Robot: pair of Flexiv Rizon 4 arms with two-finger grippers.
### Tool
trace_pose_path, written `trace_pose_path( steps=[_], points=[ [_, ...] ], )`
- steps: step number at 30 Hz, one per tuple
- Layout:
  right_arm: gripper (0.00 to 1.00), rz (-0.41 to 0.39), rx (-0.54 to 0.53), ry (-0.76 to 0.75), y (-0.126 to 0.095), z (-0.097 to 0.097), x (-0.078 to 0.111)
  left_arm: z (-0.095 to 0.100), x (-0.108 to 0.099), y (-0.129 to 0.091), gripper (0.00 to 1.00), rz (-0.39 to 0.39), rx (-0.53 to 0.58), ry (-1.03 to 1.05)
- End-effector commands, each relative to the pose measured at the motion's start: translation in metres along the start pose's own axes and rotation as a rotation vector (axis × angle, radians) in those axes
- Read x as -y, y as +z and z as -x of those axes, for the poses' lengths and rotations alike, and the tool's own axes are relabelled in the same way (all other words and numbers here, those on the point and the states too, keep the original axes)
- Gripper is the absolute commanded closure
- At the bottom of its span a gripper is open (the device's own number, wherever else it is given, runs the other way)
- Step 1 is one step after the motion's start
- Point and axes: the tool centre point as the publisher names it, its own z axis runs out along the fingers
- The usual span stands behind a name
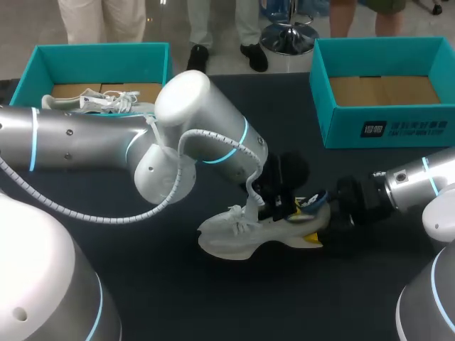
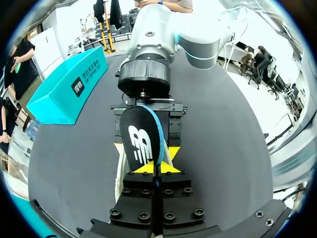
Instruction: Take the shoe out of the shoebox, open the shoe tongue, remove and reinsert the insole, then place the shoe into the shoebox
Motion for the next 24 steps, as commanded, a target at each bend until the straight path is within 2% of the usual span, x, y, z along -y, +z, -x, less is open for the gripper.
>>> trace_pose_path(
  steps=[1, 11, 24],
  points=[
    [1.00, -0.004, 0.002, -0.001, 0.000, -0.001, -0.001, -0.002, 0.000, -0.010, 1.00, -0.010, -0.005, 0.011],
    [1.00, -0.004, 0.002, -0.001, 0.000, -0.001, -0.001, -0.003, 0.007, -0.026, 1.00, -0.061, -0.066, 0.017],
    [1.00, -0.004, 0.002, -0.001, 0.000, -0.001, -0.001, -0.003, 0.026, -0.049, 1.00, -0.176, -0.170, 0.023]
  ],
)
